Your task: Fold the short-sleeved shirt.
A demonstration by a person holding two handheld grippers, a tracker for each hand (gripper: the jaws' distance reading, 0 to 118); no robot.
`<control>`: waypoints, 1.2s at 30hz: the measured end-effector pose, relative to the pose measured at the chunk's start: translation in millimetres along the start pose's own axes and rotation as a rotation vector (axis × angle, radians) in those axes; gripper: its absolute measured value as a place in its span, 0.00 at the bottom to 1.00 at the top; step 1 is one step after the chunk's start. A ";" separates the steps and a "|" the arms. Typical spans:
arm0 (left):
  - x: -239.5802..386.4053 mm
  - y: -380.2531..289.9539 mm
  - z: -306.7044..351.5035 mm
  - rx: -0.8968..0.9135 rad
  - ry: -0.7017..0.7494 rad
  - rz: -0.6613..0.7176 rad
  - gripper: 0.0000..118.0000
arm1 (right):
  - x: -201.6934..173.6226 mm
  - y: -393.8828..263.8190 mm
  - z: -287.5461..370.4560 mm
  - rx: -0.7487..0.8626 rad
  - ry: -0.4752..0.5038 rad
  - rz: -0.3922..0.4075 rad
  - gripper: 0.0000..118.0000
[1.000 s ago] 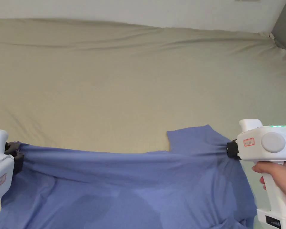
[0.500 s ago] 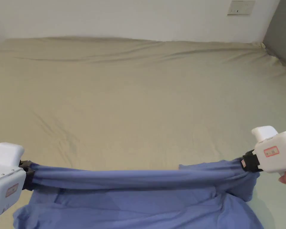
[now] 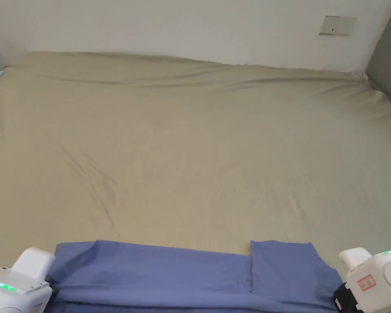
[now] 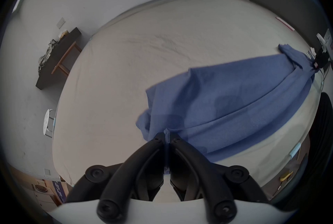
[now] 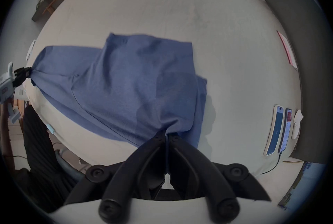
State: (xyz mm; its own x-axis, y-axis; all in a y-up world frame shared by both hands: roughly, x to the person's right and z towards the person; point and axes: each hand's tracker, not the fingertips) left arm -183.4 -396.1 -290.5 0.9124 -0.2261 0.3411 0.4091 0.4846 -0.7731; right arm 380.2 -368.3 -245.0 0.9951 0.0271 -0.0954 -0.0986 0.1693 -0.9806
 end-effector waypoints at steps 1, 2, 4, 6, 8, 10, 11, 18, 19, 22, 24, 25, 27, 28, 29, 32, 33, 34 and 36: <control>0.3 -2.8 -2.9 -0.012 -0.002 -0.004 0.02 | -0.8 -1.3 -4.4 -0.008 0.000 -0.002 0.01; 0.3 -5.8 -6.5 -0.028 -0.008 -0.008 0.02 | -1.1 -2.1 -9.7 -0.024 0.000 -0.010 0.01; 1.9 -11.8 -12.9 -0.065 -0.028 -0.016 0.02 | -0.8 -4.1 -19.5 -0.055 0.001 -0.028 0.01; 2.1 -16.1 -23.5 -0.102 -0.039 -0.038 0.02 | -0.7 -4.0 -29.9 -0.075 0.000 -0.038 0.01; 5.0 -18.4 -29.6 -0.127 -0.044 -0.057 0.02 | -1.4 -3.8 -40.9 -0.098 -0.001 -0.042 0.01; 7.2 -16.4 -34.6 -0.128 -0.037 -0.069 0.02 | -3.1 -2.9 -50.1 -0.117 -0.003 -0.040 0.01; 8.7 -13.9 -34.1 -0.136 -0.035 -0.076 0.02 | -3.6 -1.0 -50.0 -0.118 -0.008 -0.041 0.01; 6.4 -7.0 -34.5 -0.165 -0.043 -0.102 0.06 | 7.6 0.8 -48.2 -0.119 -0.012 -0.068 0.16; 5.5 -6.2 -29.2 -0.156 -0.035 -0.089 0.14 | 8.6 1.1 -41.3 -0.090 -0.025 -0.085 0.34; -3.4 3.9 -8.1 -0.076 -0.001 -0.031 0.83 | 20.3 4.9 -25.7 0.021 -0.096 -0.081 0.99; -13.4 16.4 17.6 0.058 -0.003 0.057 0.92 | 9.1 9.5 18.7 0.164 -0.113 -0.078 0.91; -18.1 25.3 32.1 0.130 -0.011 0.116 0.92 | 5.6 12.7 36.9 0.221 -0.126 -0.075 0.91; -27.5 43.8 62.7 0.271 -0.014 0.225 0.92 | -5.2 19.1 74.6 0.370 -0.174 -0.064 0.91; -30.3 53.1 80.3 0.354 -0.015 0.274 0.92 | -19.3 25.2 99.3 0.457 -0.193 -0.051 0.92; -31.4 61.5 97.5 0.434 -0.013 0.318 0.92 | -28.8 27.7 119.1 0.542 -0.206 -0.036 0.93; -23.6 81.8 146.6 0.638 -0.037 0.382 0.92 | -65.5 28.5 173.5 0.807 -0.235 -0.008 0.96; -18.8 86.8 160.1 0.690 -0.038 0.388 0.92 | -78.8 26.5 188.0 0.887 -0.239 0.004 0.96; -12.1 91.5 173.0 0.739 -0.027 0.377 0.91 | -92.7 23.0 201.3 0.967 -0.240 0.016 0.96; 1.8 100.2 190.9 0.798 0.013 0.347 0.91 | -115.5 19.6 217.7 1.080 -0.247 0.037 0.96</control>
State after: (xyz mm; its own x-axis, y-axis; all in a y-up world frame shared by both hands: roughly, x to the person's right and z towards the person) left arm -139.0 -186.7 -265.3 0.9887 0.0367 0.1456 -0.0031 0.9744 -0.2247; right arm 261.0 -153.7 -215.9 0.9739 0.2248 0.0330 -0.2047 0.9314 -0.3010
